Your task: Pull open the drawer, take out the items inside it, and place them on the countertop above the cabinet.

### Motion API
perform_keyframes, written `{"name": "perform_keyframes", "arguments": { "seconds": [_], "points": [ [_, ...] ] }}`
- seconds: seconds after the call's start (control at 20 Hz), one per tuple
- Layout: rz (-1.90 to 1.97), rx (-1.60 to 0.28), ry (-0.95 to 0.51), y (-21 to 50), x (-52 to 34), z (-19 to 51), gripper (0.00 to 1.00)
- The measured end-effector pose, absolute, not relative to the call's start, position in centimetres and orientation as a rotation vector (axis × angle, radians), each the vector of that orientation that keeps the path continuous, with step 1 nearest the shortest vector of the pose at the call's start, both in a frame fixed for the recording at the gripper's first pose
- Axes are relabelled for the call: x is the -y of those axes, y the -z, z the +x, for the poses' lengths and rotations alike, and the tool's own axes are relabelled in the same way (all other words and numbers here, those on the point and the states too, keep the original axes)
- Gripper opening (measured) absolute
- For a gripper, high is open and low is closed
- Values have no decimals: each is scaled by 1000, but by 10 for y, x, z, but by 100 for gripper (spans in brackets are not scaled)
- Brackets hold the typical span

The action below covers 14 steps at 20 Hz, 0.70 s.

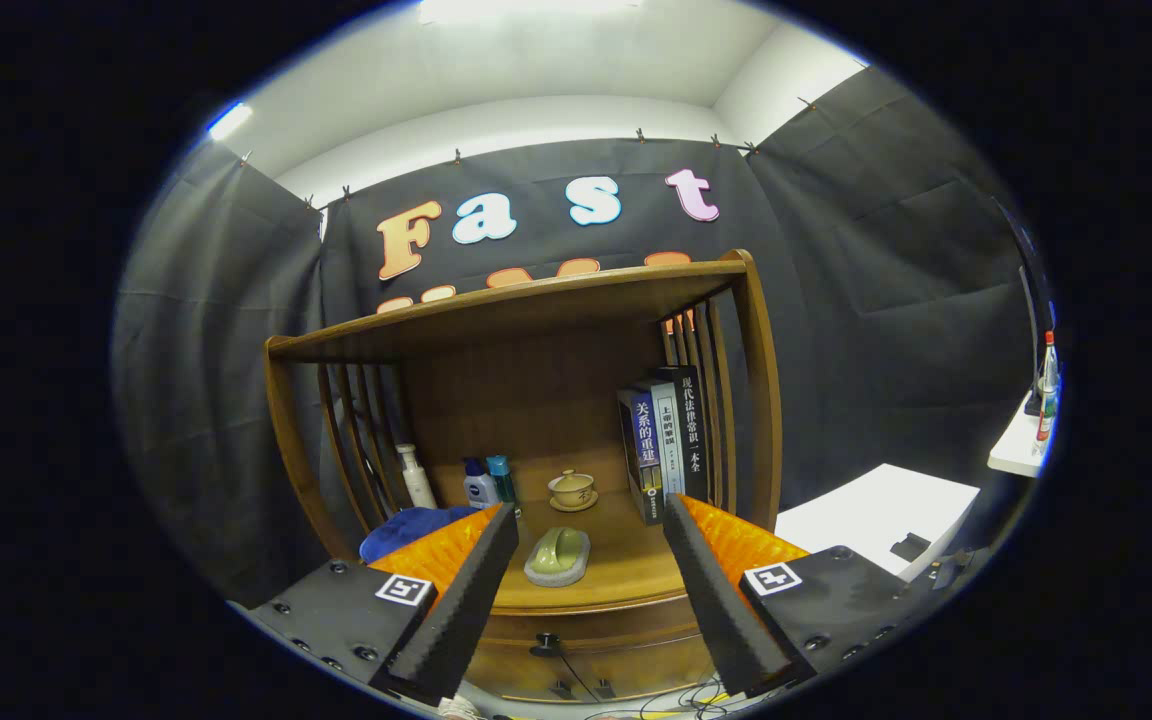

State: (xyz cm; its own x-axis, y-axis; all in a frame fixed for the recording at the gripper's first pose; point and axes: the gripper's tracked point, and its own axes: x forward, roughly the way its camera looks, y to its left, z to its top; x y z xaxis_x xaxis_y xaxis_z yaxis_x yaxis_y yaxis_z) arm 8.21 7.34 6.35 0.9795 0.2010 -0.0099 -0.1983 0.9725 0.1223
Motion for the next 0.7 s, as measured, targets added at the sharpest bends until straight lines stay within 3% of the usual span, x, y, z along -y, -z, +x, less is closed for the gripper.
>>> {"name": "perform_keyframes", "arguments": {
  "seconds": [0.7],
  "points": [
    [107, -31, -205, -56, -73, 83, 98]
  ]
}}
